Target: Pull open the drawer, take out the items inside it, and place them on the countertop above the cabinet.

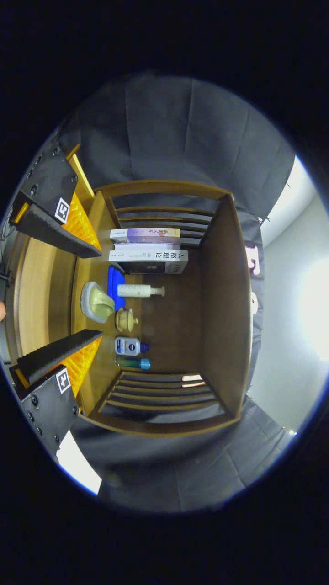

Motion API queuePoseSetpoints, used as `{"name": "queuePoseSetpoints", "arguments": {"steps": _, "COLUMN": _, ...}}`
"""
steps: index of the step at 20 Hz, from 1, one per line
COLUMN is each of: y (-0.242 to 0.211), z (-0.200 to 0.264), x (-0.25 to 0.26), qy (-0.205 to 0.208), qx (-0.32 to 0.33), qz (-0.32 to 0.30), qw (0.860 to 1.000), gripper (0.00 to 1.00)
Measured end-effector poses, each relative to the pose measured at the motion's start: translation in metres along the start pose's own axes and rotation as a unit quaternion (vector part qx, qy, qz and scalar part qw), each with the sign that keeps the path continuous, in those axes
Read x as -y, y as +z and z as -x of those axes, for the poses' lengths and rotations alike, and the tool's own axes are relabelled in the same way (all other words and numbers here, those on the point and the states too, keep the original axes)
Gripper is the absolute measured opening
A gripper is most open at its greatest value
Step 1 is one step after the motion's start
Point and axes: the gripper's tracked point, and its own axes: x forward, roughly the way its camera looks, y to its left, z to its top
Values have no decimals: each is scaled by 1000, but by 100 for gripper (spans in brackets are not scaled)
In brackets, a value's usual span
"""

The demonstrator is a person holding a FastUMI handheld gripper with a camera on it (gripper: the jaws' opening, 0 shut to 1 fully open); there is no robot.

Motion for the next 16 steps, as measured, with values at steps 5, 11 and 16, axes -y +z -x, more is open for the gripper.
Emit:
{"name": "queuePoseSetpoints", "arguments": {"steps": 5, "y": -30, "z": 36, "x": -11, "qy": 1, "qx": 5, "qz": 1, "qw": 1000, "gripper": 99}}
{"name": "queuePoseSetpoints", "arguments": {"steps": 11, "y": -65, "z": 51, "x": -20, "qy": 2, "qx": -2, "qz": 9, "qw": 1000, "gripper": 99}}
{"name": "queuePoseSetpoints", "arguments": {"steps": 16, "y": -97, "z": 57, "x": -20, "qy": -10, "qx": 3, "qz": 6, "qw": 1000, "gripper": 99}}
